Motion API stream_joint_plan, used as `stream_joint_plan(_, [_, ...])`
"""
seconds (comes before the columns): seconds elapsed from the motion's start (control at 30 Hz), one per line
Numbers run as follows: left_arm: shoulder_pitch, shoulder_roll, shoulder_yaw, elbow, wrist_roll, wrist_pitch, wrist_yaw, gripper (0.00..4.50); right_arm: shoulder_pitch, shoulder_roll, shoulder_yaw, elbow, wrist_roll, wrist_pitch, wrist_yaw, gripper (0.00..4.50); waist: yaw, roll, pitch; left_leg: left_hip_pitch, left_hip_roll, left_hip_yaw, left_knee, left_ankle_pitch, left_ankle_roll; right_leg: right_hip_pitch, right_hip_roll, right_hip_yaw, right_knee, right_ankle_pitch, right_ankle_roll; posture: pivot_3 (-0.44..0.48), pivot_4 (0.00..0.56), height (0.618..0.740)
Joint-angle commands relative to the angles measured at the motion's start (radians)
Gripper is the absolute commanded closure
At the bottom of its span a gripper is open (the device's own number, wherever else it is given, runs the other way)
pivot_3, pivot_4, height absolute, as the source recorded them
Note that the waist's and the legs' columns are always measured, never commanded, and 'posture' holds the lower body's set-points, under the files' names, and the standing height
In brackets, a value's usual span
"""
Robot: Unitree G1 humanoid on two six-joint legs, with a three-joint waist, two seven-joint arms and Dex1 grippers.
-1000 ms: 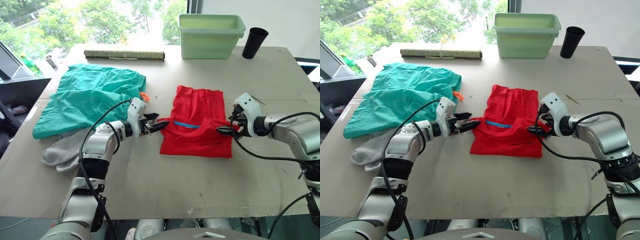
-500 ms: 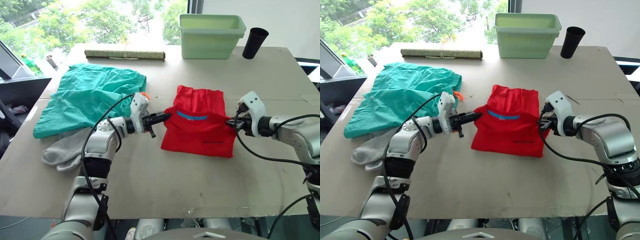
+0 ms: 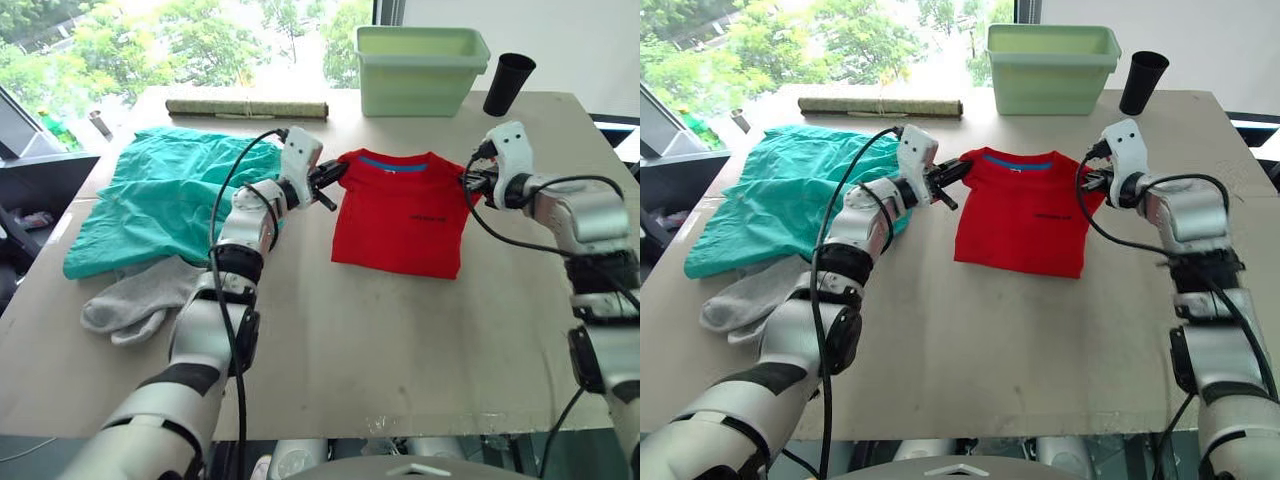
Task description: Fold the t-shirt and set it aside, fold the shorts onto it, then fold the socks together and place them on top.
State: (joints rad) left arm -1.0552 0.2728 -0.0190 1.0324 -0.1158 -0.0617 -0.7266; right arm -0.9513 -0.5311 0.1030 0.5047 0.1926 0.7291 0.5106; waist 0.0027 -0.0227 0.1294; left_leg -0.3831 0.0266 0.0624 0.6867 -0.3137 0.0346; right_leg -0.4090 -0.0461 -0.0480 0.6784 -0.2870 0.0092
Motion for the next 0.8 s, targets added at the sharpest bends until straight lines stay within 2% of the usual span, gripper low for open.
stream_joint_plan(0.03, [-0.086,-0.054,0.013,0.17,0.054,-0.068,0.156,4.5,-0.103,0.053,0.01,0.372,-0.093,-0.251,-0.007,3.76,-0.006,0.0,0.0,-0.001,-0.001,0.0,-0.001,0.0,0.0,0.0,0.0,-0.002,0.0,0.0,0.0,0.0,0.15,0.74])
stream_joint_plan(0.07, [-0.092,-0.055,0.021,0.188,0.058,-0.061,0.17,3.87,-0.109,0.055,0.01,0.405,-0.1,-0.272,0.018,3.39,-0.011,0.0,0.0,-0.001,0.0,-0.001,-0.001,0.0,0.0,0.0,-0.002,-0.003,0.001,0.0,0.0,0.0,0.15,0.74])
stream_joint_plan(0.13, [-0.083,-0.044,0.03,0.192,0.059,-0.058,0.153,3.44,-0.102,0.052,0.003,0.399,-0.11,-0.291,0.027,2.69,-0.023,0.0,0.0,-0.002,0.0,-0.001,-0.002,0.0,0.0,0.0,-0.002,-0.004,0.001,0.0,0.0,0.0,0.15,0.74])
stream_joint_plan(0.17, [-0.074,-0.034,0.038,0.183,0.05,-0.042,0.128,3.01,-0.088,0.044,0.005,0.355,-0.115,-0.281,0.033,2.19,-0.028,0.0,0.0,-0.003,0.0,-0.001,-0.002,0.0,0.0,-0.001,-0.003,-0.004,0.001,0.0,0.0,0.0,0.15,0.74])
stream_joint_plan(0.2, [-0.065,-0.022,0.057,0.166,0.027,-0.015,0.104,2.61,-0.064,0.033,-0.004,0.28,-0.111,-0.259,0.033,1.78,-0.036,0.0,0.0,-0.003,0.0,-0.001,-0.002,0.0,0.0,-0.002,-0.003,-0.005,0.001,0.0,0.0,0.0,0.15,0.74])
stream_joint_plan(0.23, [-0.054,-0.009,0.09,0.128,-0.014,0.024,0.071,2.04,-0.028,0.022,-0.028,0.164,-0.091,-0.22,0.028,1.23,-0.042,0.0,0.0,-0.004,0.0,-0.002,-0.002,0.0,0.0,-0.002,-0.004,-0.007,0.0,0.0,0.0,0.0,0.15,0.74])
stream_joint_plan(0.27, [-0.035,0.001,0.116,0.067,-0.057,0.078,0.025,1.48,0.014,0.015,-0.056,0.029,-0.061,-0.162,0.027,0.66,-0.046,0.001,0.0,-0.004,0.0,-0.003,-0.002,0.0,0.0,-0.002,-0.004,-0.008,0.001,0.0,0.0,0.0,0.15,0.74])
stream_joint_plan(0.3, [0.001,0.01,0.134,-0.043,-0.11,0.16,-0.03,1.05,0.07,0.005,-0.076,-0.131,-0.035,-0.11,0.03,0.31,-0.046,0.001,0.0,-0.005,0.0,-0.004,-0.002,0.001,-0.001,-0.002,-0.005,-0.009,0.0,0.0,0.0,0.0,0.15,0.74])
stream_joint_plan(0.37, [0.107,0.017,0.14,-0.364,-0.246,0.388,-0.114,0.13,0.178,0.009,-0.11,-0.419,0.033,-0.021,0.035,0.3,-0.048,0.002,0.0,-0.005,0.001,-0.006,-0.002,0.001,-0.001,-0.002,-0.005,-0.009,0.0,0.0,0.0,0.0,0.15,0.74])
stream_joint_plan(0.43, [0.221,0.024,0.109,-0.665,-0.34,0.591,-0.116,0.06,0.27,0.038,-0.12,-0.615,0.063,0.06,0.0,0.3,-0.048,0.003,-0.001,-0.006,0.002,-0.008,-0.002,0.001,-0.002,-0.002,-0.004,-0.009,0.0,0.0,0.0,0.0,0.15,0.74])
stream_joint_plan(0.53, [0.329,0.005,0.066,-0.927,-0.394,0.763,-0.042,0.06,0.366,0.082,-0.097,-0.747,0.045,0.093,-0.059,0.3,-0.037,0.003,-0.001,-0.007,0.002,-0.013,0.0,0.001,-0.002,0.0,-0.003,-0.009,0.0,0.0,0.0,0.0,0.15,0.74])
stream_joint_plan(0.57, [0.351,-0.026,0.048,-0.96,-0.38,0.776,0.005,0.06,0.391,0.119,-0.098,-0.754,0.038,0.099,-0.097,0.3,-0.028,0.003,-0.001,-0.007,0.001,-0.014,0.001,0.001,-0.002,0.001,-0.004,-0.009,0.0,0.0,0.0,0.0,0.15,0.74])
stream_joint_plan(0.63, [0.379,-0.091,0.006,-0.963,-0.319,0.755,0.102,0.0,0.431,0.17,-0.073,-0.745,0.006,0.081,-0.153,0.81,-0.008,0.003,-0.001,-0.003,-0.002,-0.014,0.002,0.001,-0.002,0.004,-0.006,-0.008,-0.001,0.0,0.001,0.0,0.15,0.74])
stream_joint_plan(0.73, [0.378,-0.185,-0.043,-0.817,-0.191,0.636,0.254,0.66,0.472,0.255,-0.063,-0.653,-0.037,0.033,-0.243,1.92,0.01,0.004,-0.001,0.002,-0.005,-0.015,0.002,0.001,-0.002,0.008,-0.007,-0.008,0.0,0.001,0.002,0.0,0.15,0.74])
stream_joint_plan(0.77, [0.377,-0.204,-0.05,-0.743,-0.154,0.59,0.291,1.39,0.484,0.279,-0.064,-0.61,-0.053,0.013,-0.274,2.65,0.011,0.004,-0.001,0.002,-0.005,-0.015,0.002,0.001,-0.001,0.008,-0.006,-0.007,0.0,0.002,0.003,0.0,0.15,0.74])
stream_joint_plan(0.8, [0.395,-0.204,-0.052,-0.655,-0.118,0.546,0.329,1.57,0.514,0.293,-0.058,-0.567,-0.075,0.003,-0.307,2.92,0.009,0.004,-0.003,0.002,-0.006,-0.015,0.002,0.001,-0.001,0.007,-0.006,-0.007,0.0,0.002,0.003,0.0,0.15,0.74])
